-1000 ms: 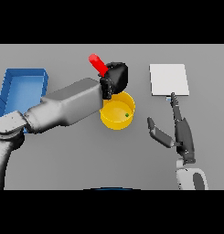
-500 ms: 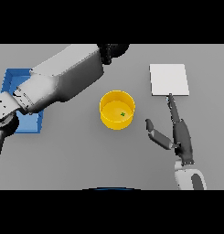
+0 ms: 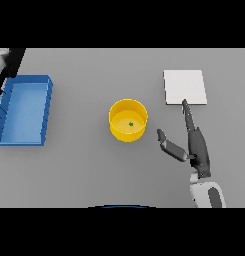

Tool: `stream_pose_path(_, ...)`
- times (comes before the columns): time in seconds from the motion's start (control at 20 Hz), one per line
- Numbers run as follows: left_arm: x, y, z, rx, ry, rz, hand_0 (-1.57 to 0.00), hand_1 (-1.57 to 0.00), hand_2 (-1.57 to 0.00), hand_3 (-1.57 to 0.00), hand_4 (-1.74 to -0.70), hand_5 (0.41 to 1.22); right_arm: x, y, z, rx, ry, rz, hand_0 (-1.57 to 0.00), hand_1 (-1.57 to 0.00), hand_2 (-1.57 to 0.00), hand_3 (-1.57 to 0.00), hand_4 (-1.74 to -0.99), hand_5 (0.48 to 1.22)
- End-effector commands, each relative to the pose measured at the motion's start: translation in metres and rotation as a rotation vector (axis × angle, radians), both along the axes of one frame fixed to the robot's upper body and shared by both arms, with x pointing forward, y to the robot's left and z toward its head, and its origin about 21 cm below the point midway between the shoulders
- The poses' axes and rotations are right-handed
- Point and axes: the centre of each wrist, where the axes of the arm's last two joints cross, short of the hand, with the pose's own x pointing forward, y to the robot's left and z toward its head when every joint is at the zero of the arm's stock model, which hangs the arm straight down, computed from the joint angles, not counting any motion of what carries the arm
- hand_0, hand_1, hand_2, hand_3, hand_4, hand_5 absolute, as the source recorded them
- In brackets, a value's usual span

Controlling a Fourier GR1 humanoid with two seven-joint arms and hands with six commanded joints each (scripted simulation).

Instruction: Pick up the red beaker and tilt it to pour out 1 green nut into yellow bowl. Pick up the yellow bowl and place it on the metallic measuring scale.

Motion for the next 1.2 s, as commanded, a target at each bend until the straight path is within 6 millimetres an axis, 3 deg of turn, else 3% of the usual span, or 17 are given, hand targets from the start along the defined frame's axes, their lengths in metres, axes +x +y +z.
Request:
stream_pose_path(0.0, 0.002, 0.023, 0.002, -0.104, -0.005, 0.045, -1.57, -1.57, -1.57, -1.39, -1.74, 1.221, 0.000, 0.001, -0.003, 0.030, 0.017, 0.004, 0.00, 0.00, 0.00, 0.00, -1.129, 0.625)
stream_pose_path(0.2, 0.004, 0.104, -0.030, -0.495, 0.008, 0.209, -1.57, -1.57, -1.57, -1.50, -1.74, 1.221, 0.004, -0.003, -0.001, 0.093, 0.015, 0.037, 0.00, 0.00, 0.00, 0.00, -1.081, 0.631)
stream_pose_path(0.35, 0.000, 0.149, -0.073, -0.668, 0.002, 0.379, -1.57, -1.57, -1.57, -1.53, -1.74, 1.221, 0.002, -0.007, -0.004, 0.086, 0.023, 0.056, 0.00, 0.00, 0.00, 0.00, -1.126, 0.651)
stream_pose_path(0.45, -0.005, 0.168, -0.091, -0.775, 0.002, 0.502, -1.57, -1.57, -1.57, -1.55, -1.74, 1.221, 0.004, -0.008, -0.005, 0.100, 0.022, 0.073, 0.00, 0.00, 0.00, 0.00, -1.148, 0.663)
stream_pose_path(0.55, -0.010, 0.179, -0.107, -0.888, -0.002, 0.571, -1.57, -1.57, -1.57, -1.56, -1.74, 1.221, 0.004, -0.004, -0.006, 0.087, 0.024, 0.072, 0.00, 0.00, 0.00, 0.00, -1.165, 0.672)
stream_pose_path(0.75, -0.028, 0.197, -0.150, -1.021, 0.025, 0.660, -1.57, -1.57, -1.57, -1.43, -1.74, 1.221, 0.002, -0.004, 0.000, 0.053, -0.002, 0.079, 0.00, 0.00, 0.00, 0.00, -1.191, 0.702)
stream_pose_path(0.85, -0.041, 0.197, -0.174, -1.086, 0.034, 0.688, -1.57, -1.57, -1.57, -1.37, -1.74, 1.221, 0.002, -0.003, -0.001, 0.053, 0.012, 0.072, 0.00, 0.00, 0.00, 0.00, -1.194, 0.703)
stream_pose_path(1.15, -0.084, 0.192, -0.218, -1.196, 0.050, 0.760, -1.57, -1.57, -1.57, -1.40, -1.74, 1.221, 0.003, -0.007, -0.004, 0.042, 0.005, 0.067, 0.00, 0.00, 0.00, 0.00, -1.201, 0.696)
